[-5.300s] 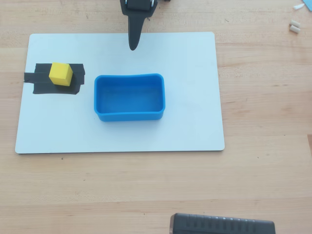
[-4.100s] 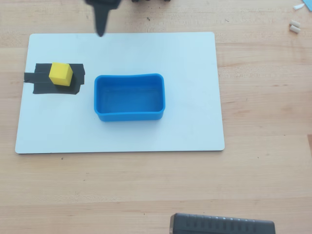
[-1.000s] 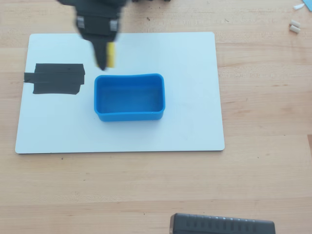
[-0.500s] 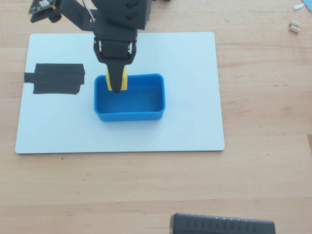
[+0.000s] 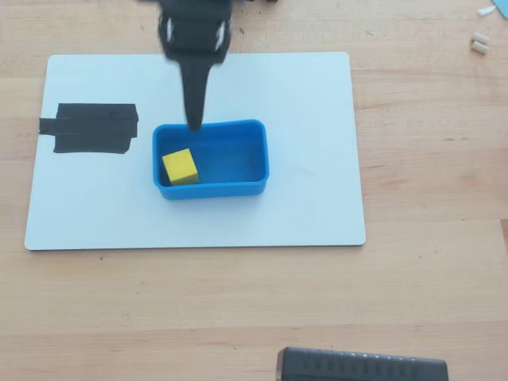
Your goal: Pick up yellow cube and drop it in the blue rectangular bin
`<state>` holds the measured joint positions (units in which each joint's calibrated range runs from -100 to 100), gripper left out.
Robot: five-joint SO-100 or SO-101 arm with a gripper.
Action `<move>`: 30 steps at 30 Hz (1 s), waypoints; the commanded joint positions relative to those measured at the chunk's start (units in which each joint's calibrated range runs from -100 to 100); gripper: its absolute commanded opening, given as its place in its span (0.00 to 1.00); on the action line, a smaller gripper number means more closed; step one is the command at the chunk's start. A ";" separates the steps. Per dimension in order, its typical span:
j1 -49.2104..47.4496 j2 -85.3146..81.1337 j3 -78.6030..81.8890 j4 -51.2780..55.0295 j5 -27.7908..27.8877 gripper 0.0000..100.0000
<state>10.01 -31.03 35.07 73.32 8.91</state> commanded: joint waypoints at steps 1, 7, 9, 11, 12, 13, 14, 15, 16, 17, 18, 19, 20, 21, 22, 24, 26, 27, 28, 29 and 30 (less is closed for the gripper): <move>-1.09 -10.54 2.02 4.05 -0.20 0.12; 1.31 -25.50 14.93 4.05 -0.20 0.00; 0.97 -32.75 21.20 3.39 0.05 0.00; 1.06 -41.01 28.02 2.07 0.10 0.00; 1.14 -44.92 31.38 1.49 0.10 0.00; 1.06 -49.00 35.02 1.16 0.15 0.00; 0.46 -52.07 38.20 1.16 0.20 0.00; 0.03 -53.93 41.02 1.08 0.29 0.00; 0.03 -54.02 42.84 0.42 0.39 0.00; -0.23 -54.20 45.02 -0.41 0.68 0.00; -0.66 -54.39 47.02 -1.15 0.93 0.00; -1.17 -55.23 49.02 -1.81 1.12 0.00; -1.60 -56.62 50.48 -1.89 1.27 0.00; -1.95 -58.66 52.11 -1.89 1.32 0.00; -2.46 -60.71 53.93 -1.89 1.37 0.00; -2.80 -62.19 55.29 -2.14 1.61 0.00; -4.18 -63.87 57.57 -2.64 1.71 0.00; -4.43 -64.42 57.75 -2.64 1.86 0.00; -4.52 -64.42 57.75 -2.64 1.86 0.00; -4.43 -64.52 57.75 -2.64 1.86 0.00; -4.60 -64.52 57.75 -2.64 1.86 0.00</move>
<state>6.12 -94.05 92.99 71.64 10.38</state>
